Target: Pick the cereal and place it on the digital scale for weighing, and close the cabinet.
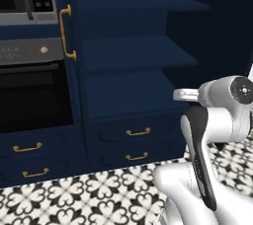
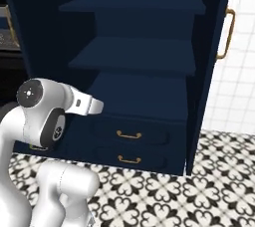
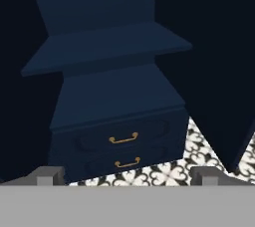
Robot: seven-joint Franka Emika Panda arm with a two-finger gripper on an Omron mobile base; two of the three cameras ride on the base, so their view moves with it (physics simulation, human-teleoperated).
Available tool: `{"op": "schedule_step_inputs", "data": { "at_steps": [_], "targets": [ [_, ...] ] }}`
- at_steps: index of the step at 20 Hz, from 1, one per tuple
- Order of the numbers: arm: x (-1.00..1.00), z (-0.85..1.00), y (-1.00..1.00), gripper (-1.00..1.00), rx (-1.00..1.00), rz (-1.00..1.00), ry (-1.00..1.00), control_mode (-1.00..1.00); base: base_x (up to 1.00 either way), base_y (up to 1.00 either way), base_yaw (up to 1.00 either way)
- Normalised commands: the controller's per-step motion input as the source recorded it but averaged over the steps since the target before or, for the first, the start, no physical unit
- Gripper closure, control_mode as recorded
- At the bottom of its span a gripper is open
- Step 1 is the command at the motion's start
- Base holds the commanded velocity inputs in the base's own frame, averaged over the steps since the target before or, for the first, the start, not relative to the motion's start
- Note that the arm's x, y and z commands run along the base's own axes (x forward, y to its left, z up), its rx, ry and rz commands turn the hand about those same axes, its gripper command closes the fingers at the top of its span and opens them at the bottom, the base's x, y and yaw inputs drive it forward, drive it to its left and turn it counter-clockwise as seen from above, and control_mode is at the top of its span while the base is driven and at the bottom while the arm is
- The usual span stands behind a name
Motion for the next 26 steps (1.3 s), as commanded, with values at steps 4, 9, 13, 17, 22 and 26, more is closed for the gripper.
{"op": "schedule_step_inputs", "data": {
  "at_steps": [4, 9, 13, 17, 22, 26],
  "targets": [
    [0.00, 0.00, 0.00, -1.00, 0.00, 0.00, 0.00, 1.00, 0.61, 0.08, -0.02],
    [0.00, 0.00, 0.00, -1.00, 0.00, 0.00, 0.00, 1.00, 0.72, -0.12, 0.02],
    [0.00, 0.00, 0.00, -1.00, 0.00, 0.00, 0.00, 1.00, 0.51, -0.11, 0.12],
    [0.00, 0.00, 0.00, -1.00, 0.00, 0.00, 0.00, 1.00, 0.34, -0.16, 0.14],
    [0.00, 0.00, 0.00, -1.00, 0.00, 0.00, 0.00, 1.00, 0.07, -0.39, 0.12],
    [0.00, 0.00, 0.00, -1.00, 0.00, 0.00, 0.00, 1.00, 0.01, -0.28, 0.03]
  ]
}}
